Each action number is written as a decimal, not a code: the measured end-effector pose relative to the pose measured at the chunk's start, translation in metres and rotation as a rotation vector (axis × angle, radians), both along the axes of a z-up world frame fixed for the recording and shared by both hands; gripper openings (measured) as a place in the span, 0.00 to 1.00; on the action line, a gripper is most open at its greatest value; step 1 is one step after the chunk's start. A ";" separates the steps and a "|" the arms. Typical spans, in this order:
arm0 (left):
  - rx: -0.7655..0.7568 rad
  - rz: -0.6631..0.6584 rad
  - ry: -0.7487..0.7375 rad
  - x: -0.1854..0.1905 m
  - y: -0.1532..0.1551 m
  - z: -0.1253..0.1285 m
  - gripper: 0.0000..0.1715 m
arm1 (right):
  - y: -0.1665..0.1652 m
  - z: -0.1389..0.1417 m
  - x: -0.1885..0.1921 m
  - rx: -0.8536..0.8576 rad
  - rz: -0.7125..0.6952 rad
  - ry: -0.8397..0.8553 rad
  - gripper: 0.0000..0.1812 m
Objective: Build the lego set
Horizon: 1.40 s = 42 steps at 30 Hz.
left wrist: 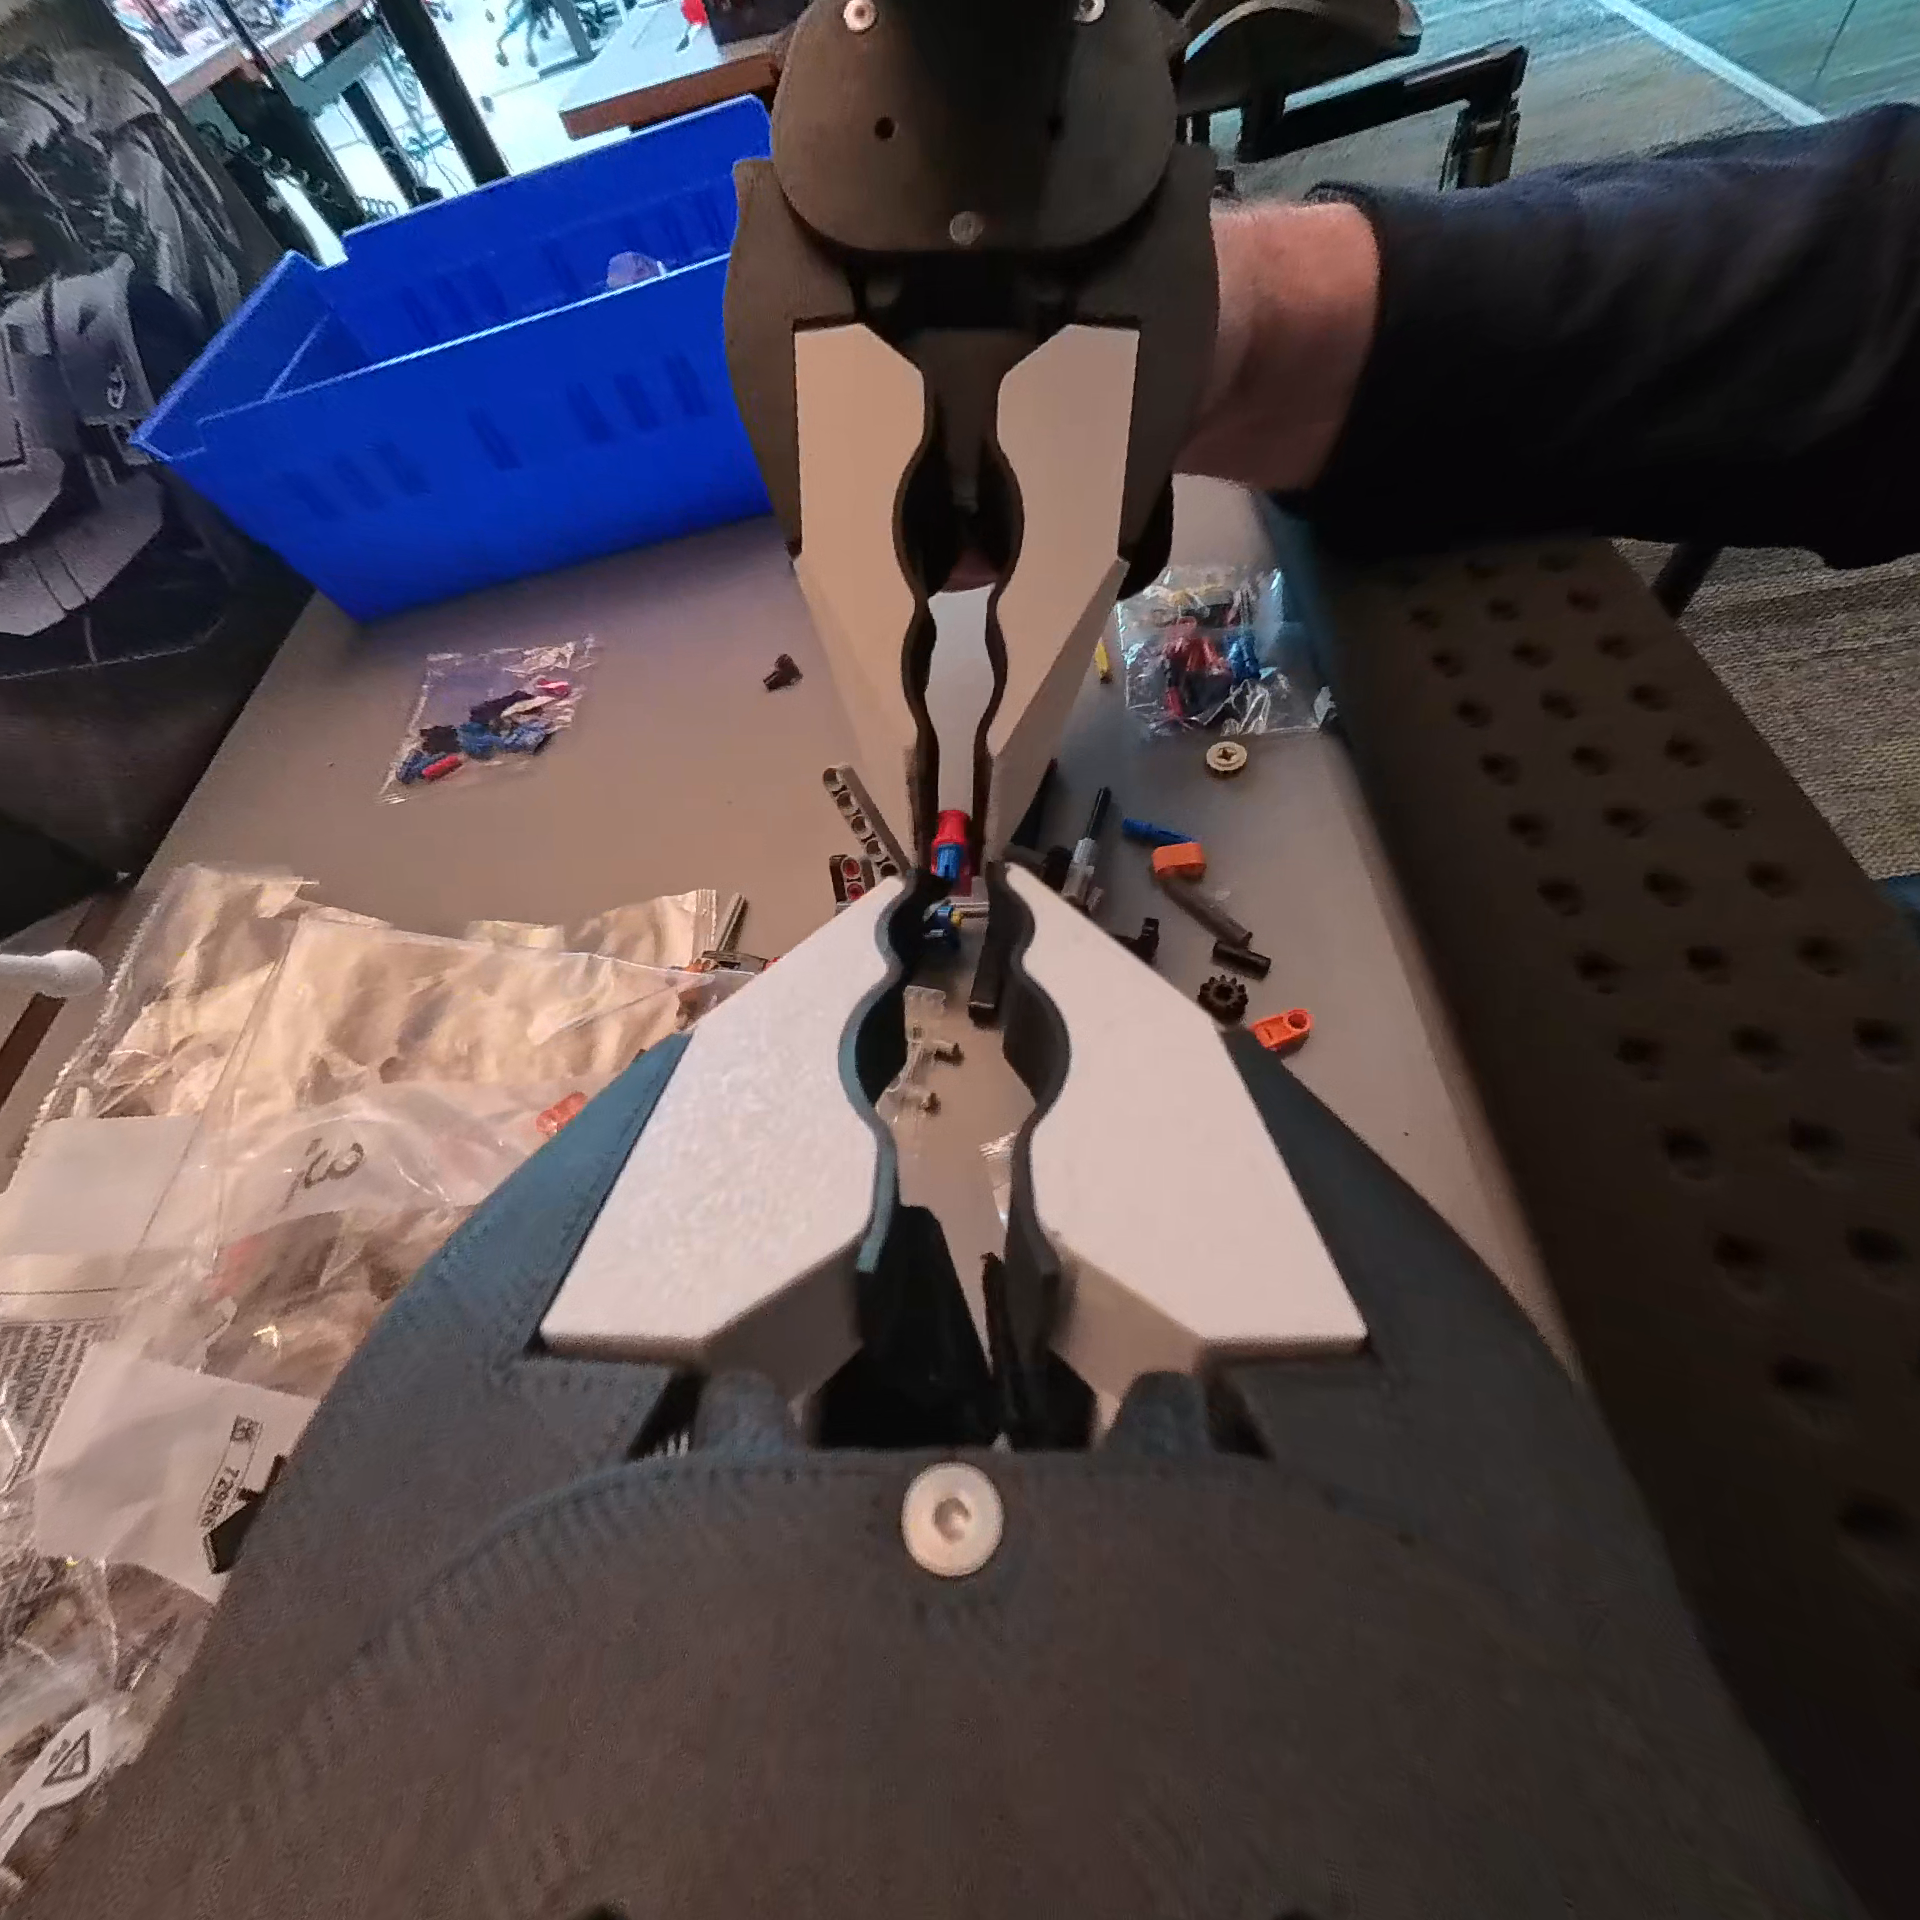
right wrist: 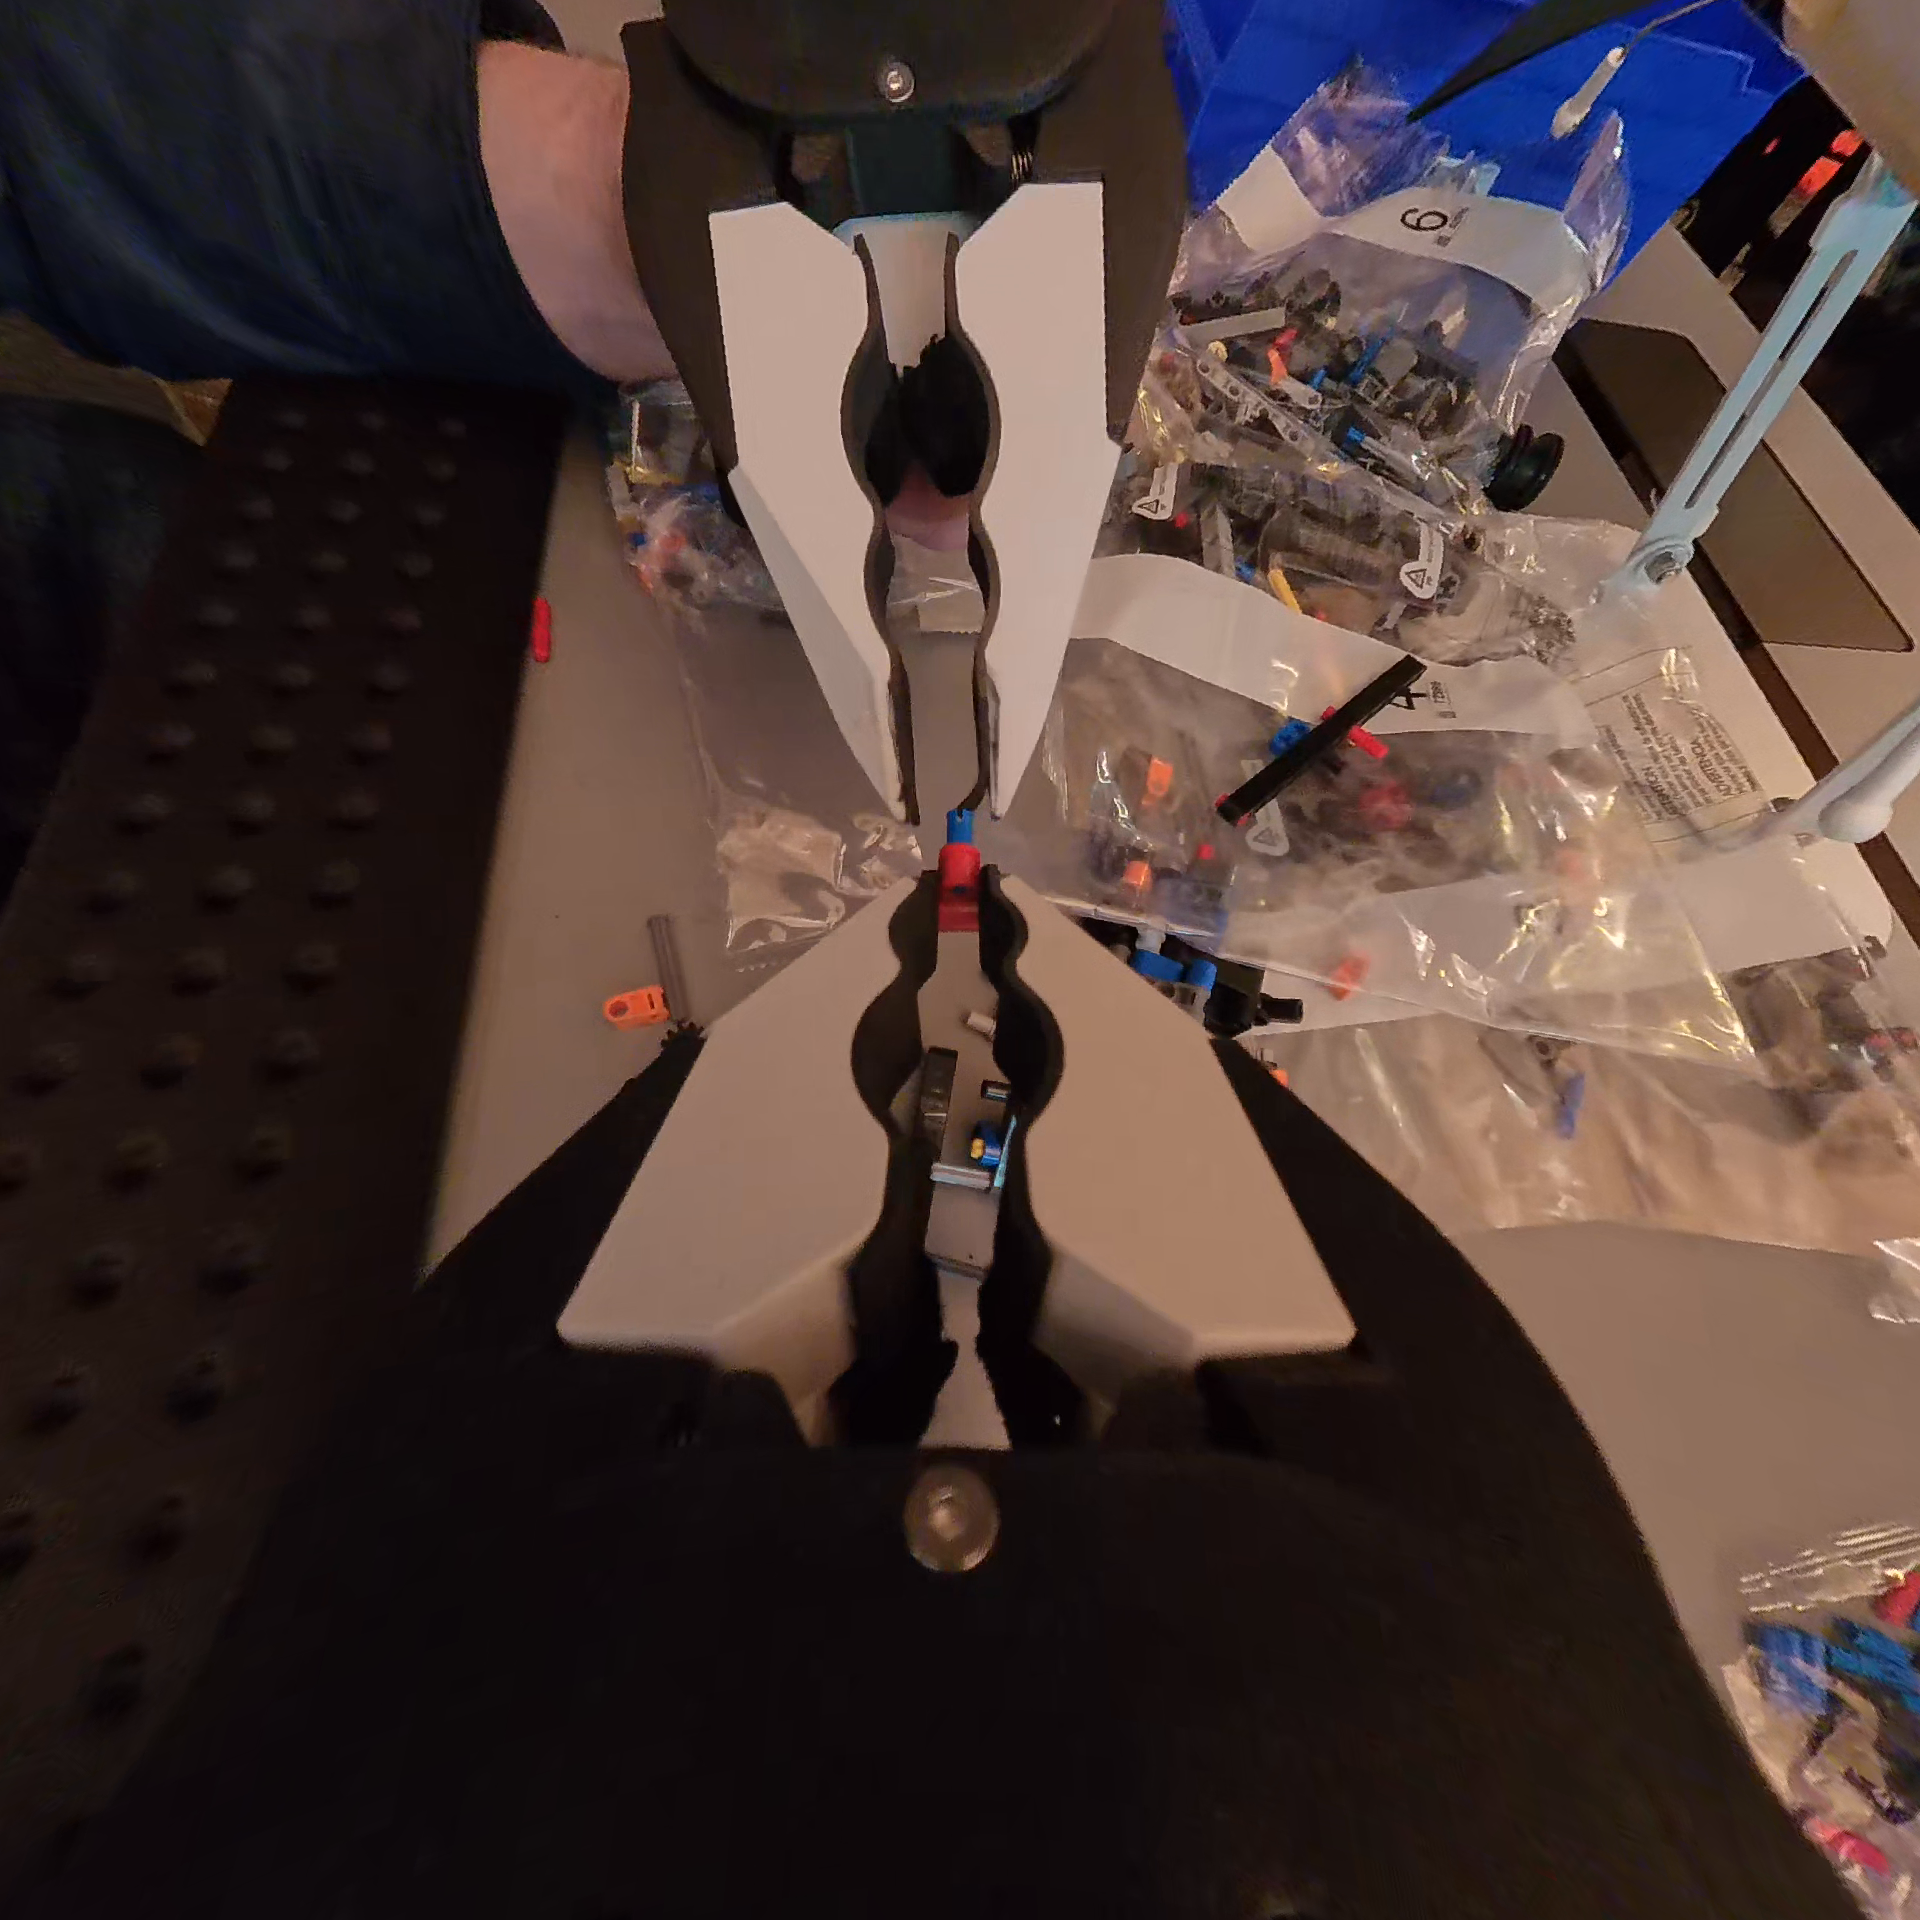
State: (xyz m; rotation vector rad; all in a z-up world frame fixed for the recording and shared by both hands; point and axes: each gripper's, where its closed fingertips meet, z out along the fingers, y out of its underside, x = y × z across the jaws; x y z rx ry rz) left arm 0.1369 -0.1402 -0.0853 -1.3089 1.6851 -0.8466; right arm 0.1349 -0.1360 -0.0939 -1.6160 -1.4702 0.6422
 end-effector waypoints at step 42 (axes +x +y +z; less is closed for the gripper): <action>0.126 0.035 0.105 0.001 0.006 -0.017 0.02 | 0.001 -0.002 -0.007 0.161 0.003 -0.070 0.03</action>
